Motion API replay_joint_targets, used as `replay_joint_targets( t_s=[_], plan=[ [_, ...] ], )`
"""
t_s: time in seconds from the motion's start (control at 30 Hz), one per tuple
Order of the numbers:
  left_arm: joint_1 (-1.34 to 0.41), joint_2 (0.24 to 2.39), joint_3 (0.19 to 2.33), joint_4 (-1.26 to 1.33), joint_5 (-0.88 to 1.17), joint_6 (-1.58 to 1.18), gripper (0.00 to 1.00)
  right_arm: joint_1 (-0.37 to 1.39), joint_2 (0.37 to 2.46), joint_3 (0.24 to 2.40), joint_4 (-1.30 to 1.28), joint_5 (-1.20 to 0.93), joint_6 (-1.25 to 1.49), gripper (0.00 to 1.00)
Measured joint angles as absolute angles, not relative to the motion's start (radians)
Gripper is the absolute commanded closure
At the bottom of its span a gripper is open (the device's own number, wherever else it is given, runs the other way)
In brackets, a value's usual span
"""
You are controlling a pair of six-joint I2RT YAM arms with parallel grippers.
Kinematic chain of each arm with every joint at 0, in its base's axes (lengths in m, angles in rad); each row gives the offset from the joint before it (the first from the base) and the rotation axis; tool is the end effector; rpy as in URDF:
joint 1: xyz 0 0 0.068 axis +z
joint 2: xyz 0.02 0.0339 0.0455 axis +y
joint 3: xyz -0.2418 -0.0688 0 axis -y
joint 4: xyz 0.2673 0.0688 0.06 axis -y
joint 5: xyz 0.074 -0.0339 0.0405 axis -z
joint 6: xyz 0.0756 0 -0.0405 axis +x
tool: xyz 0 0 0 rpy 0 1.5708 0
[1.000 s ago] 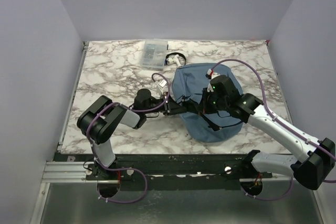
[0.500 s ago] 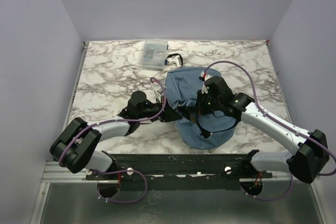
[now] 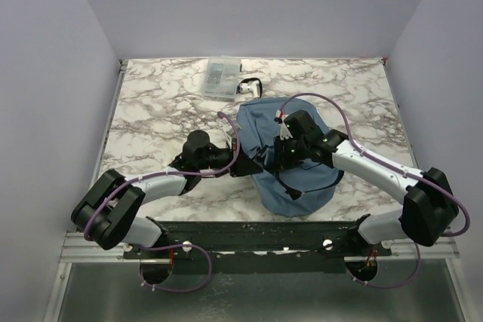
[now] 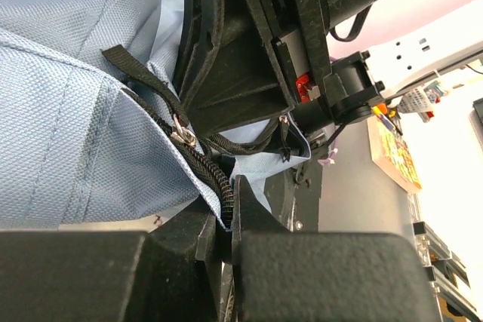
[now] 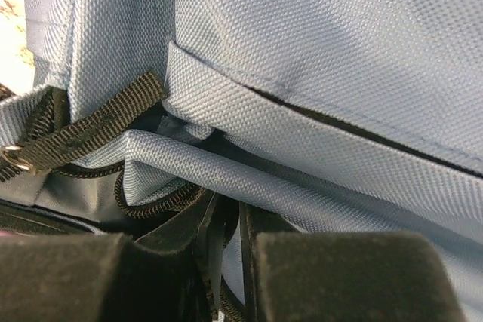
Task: Pack the student bag
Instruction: Adjust the student bag at the center of the board.
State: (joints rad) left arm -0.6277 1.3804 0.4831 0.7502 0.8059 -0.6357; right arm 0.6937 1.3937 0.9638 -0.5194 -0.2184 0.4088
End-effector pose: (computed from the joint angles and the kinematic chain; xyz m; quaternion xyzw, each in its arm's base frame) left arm 0.2212 -0.2279 0.1609 0.2534 0.6975 -0.5945 0.3096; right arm 0.2444 0.2245 0.1745 -0.1674 0.9321 0.2476 0.2046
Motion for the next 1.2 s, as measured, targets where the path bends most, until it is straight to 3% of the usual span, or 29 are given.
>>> replay_joint_targets(
  t_s=[0.2, 0.33, 0.43, 0.5, 0.63, 0.73, 0.77, 0.93, 1.03, 1.2],
  plan=[
    [-0.628, 1.382, 0.471, 0.838, 0.824, -0.669, 1.0, 0.702, 1.325, 0.965, -0.584, 0.0, 0.429, 0.8],
    [-0.627, 1.417, 0.453, 0.952, 0.842, -0.727, 1.0, 0.708, 1.346, 0.995, -0.663, 0.186, 0.439, 0.75],
    [-0.622, 1.473, 0.451, 1.053, 0.856, -0.787, 0.99, 0.705, 1.348, 0.995, -0.66, 0.171, 0.42, 0.7],
    [-0.62, 1.499, 0.451, 1.103, 0.861, -0.818, 0.98, 0.701, 1.348, 0.994, -0.636, 0.049, 0.418, 0.66],
    [-0.614, 1.511, 0.451, 1.141, 0.865, -0.851, 0.82, 0.688, 1.346, 0.974, -0.543, -0.293, 0.464, 0.54],
    [-0.614, 1.51, 0.45, 1.146, 0.869, -0.853, 0.69, 0.685, 1.306, 0.967, -0.54, -0.398, 0.487, 0.5],
    [-0.614, 1.504, 0.447, 1.145, 0.867, -0.851, 0.66, 0.681, 1.283, 0.968, -0.558, -0.398, 0.489, 0.49],
    [-0.614, 1.474, 0.426, 1.104, 0.845, -0.83, 0.5, 0.684, 1.163, 1.03, -0.687, -0.197, 0.499, 0.22],
    [-0.614, 1.435, 0.407, 1.028, 0.82, -0.801, 0.42, 0.685, 1.093, 1.032, -0.745, -0.054, 0.537, 0.12],
    [-0.615, 1.288, 0.401, 0.744, 0.723, -0.715, 0.36, 0.684, 1.039, 0.988, -0.791, 0.041, 0.661, 0.06]
  ],
)
